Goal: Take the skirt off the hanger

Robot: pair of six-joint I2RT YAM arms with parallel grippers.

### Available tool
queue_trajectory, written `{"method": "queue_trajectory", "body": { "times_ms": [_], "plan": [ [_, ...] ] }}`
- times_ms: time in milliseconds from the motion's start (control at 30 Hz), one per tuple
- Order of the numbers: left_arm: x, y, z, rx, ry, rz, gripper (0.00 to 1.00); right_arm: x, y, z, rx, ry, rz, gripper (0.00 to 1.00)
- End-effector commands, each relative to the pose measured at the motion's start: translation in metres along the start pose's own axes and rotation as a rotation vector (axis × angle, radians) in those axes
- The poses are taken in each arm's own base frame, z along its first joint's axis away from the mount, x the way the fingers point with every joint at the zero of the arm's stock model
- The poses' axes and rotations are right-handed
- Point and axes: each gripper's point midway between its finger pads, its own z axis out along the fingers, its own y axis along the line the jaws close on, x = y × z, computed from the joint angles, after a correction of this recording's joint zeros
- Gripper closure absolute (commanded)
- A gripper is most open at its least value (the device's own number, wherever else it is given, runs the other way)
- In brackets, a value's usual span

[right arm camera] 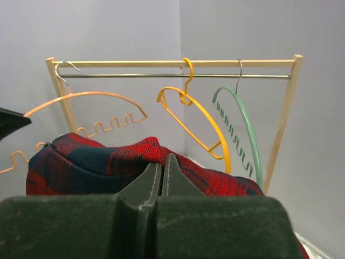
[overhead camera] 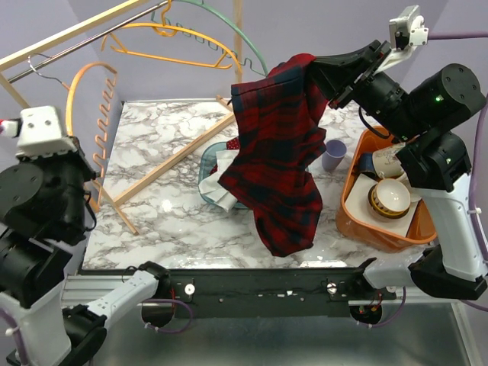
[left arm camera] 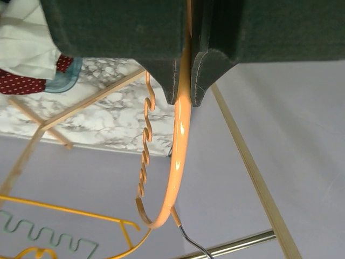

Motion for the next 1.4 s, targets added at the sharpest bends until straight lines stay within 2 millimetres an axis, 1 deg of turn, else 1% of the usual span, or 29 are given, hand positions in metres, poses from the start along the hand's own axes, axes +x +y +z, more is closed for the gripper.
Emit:
{"method": "queue_trajectory", "body": {
  "times_ms": [0, 67, 200, 333, 400, 433, 467, 533, 567, 600, 667, 700, 767, 800, 867, 1067, 1133, 1267, 1333, 1367],
  "plan": [
    [0.002, 0.006, 0.022, -0.143, 0.038, 0.049, 1.0, -0.044, 0.005, -0.016, 0.009, -0.127, -0.035, 0.99],
    [-0.002, 0.006, 0.026, -0.159, 0.028, 0.041, 1.0, -0.045, 0.005, -0.017, 0.009, -0.128, -0.039, 0.99],
    [-0.017, -0.001, 0.034, -0.156, -0.019, 0.013, 1.0, -0.042, 0.002, -0.018, 0.023, -0.122, -0.051, 0.99],
    [-0.028, -0.015, 0.039, -0.091, -0.062, -0.011, 1.0, -0.041, 0.0, -0.016, 0.027, -0.116, -0.061, 0.99],
    [-0.032, -0.017, 0.04, -0.081, -0.077, -0.026, 1.0, -0.039, -0.001, -0.013, 0.03, -0.107, -0.065, 0.99],
    [-0.033, -0.017, 0.04, -0.083, -0.081, -0.029, 1.0, -0.041, -0.001, -0.013, 0.032, -0.106, -0.067, 0.99],
    [-0.034, -0.016, 0.04, -0.085, -0.084, -0.029, 1.0, -0.039, -0.004, -0.011, 0.04, -0.098, -0.071, 0.99],
    [-0.034, -0.019, 0.042, -0.078, -0.088, -0.032, 1.0, -0.041, -0.006, -0.011, 0.051, -0.095, -0.074, 0.99],
    [-0.035, -0.019, 0.044, -0.082, -0.091, -0.021, 1.0, -0.045, -0.007, -0.012, 0.06, -0.104, -0.077, 0.99],
    [-0.036, -0.022, 0.047, -0.08, -0.095, -0.017, 1.0, -0.046, -0.008, -0.011, 0.065, -0.104, -0.079, 0.99],
    [-0.035, -0.022, 0.052, -0.104, -0.087, 0.009, 1.0, -0.05, -0.007, -0.014, 0.07, -0.112, -0.075, 0.99],
    [-0.032, -0.024, 0.058, -0.117, -0.071, 0.044, 1.0, -0.052, -0.007, -0.017, 0.071, -0.118, -0.076, 0.99],
    [-0.024, -0.019, 0.064, -0.181, -0.042, 0.084, 1.0, -0.053, -0.007, -0.019, 0.075, -0.122, -0.074, 0.99],
    [-0.019, -0.021, 0.069, -0.195, -0.027, 0.111, 1.0, -0.049, -0.007, -0.02, 0.076, -0.113, -0.071, 0.99],
    [-0.015, -0.022, 0.073, -0.209, -0.014, 0.126, 1.0, -0.053, -0.005, -0.026, 0.075, -0.125, -0.07, 0.99],
    [-0.008, -0.023, 0.08, -0.245, 0.006, 0.15, 1.0, -0.05, -0.004, -0.036, 0.08, -0.114, -0.082, 0.99],
    [-0.002, -0.024, 0.084, -0.264, 0.025, 0.174, 1.0, -0.048, -0.003, -0.037, 0.077, -0.112, -0.082, 0.99],
    [0.007, -0.028, 0.089, -0.264, 0.05, 0.192, 1.0, -0.046, -0.002, -0.04, 0.074, -0.108, -0.083, 0.99],
    [0.009, -0.037, 0.09, -0.207, 0.05, 0.164, 1.0, -0.042, -0.002, -0.038, 0.069, -0.097, -0.081, 0.99],
    [0.008, -0.041, 0.088, -0.175, 0.049, 0.148, 0.95, -0.04, -0.003, -0.037, 0.069, -0.089, -0.081, 0.99]
  ]
}}
